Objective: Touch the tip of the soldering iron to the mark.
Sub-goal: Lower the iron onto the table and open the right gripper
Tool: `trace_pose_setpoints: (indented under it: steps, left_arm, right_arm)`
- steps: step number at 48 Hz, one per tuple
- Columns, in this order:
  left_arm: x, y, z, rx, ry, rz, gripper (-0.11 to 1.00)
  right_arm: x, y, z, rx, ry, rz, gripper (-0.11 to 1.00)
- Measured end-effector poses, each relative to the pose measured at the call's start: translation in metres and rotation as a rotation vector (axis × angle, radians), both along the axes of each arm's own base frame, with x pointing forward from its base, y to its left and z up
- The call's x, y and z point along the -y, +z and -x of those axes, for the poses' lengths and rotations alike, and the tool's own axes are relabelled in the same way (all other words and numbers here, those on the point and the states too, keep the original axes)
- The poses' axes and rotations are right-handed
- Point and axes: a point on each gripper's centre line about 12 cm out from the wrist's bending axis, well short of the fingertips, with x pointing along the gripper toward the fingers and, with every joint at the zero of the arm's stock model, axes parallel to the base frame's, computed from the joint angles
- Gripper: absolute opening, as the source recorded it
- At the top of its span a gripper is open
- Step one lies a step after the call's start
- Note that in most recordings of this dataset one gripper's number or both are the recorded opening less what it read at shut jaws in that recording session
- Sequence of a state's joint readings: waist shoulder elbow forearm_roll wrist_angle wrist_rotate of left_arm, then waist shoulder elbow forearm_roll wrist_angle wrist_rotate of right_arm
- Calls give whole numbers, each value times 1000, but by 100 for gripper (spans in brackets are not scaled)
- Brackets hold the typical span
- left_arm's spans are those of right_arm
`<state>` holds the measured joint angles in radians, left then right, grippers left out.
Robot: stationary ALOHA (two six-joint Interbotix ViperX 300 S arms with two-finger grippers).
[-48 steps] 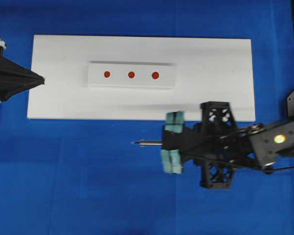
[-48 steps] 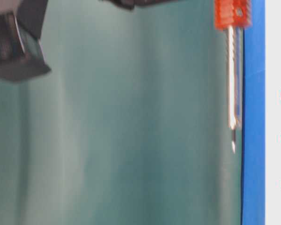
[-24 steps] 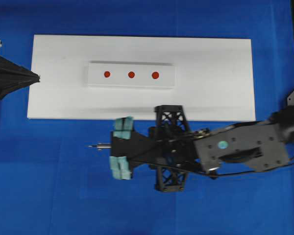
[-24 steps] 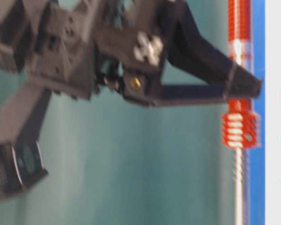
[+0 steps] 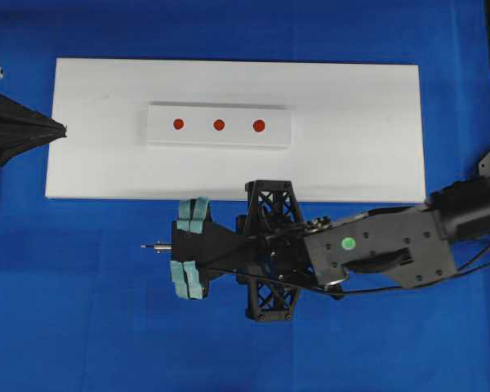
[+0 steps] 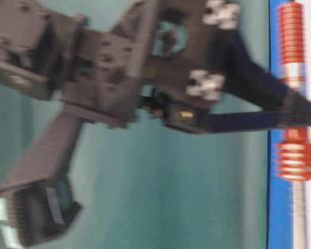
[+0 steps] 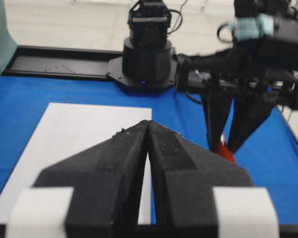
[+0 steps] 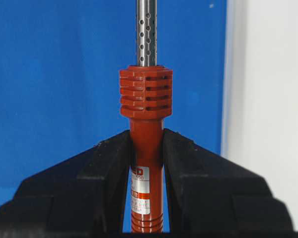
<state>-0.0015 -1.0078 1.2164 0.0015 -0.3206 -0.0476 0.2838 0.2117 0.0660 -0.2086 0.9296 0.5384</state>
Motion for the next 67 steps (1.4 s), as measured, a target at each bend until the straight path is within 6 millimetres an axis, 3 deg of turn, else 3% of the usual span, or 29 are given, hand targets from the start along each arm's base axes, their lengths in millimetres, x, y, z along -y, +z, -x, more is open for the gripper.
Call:
trace_pose_setpoints:
  steps: [19, 31, 67]
  left_arm:
    - [0, 0, 0, 0, -2, 0, 2]
    - [0, 0, 0, 0, -2, 0, 2]
    - [0, 1, 1, 6, -2, 0, 2]
  right_arm:
    - [-8, -76, -2, 38, -14, -90, 6]
    - [-10, -107, -5, 55, 2, -106, 6]
    - [-19, -111, -7, 89, 38, -115, 7]
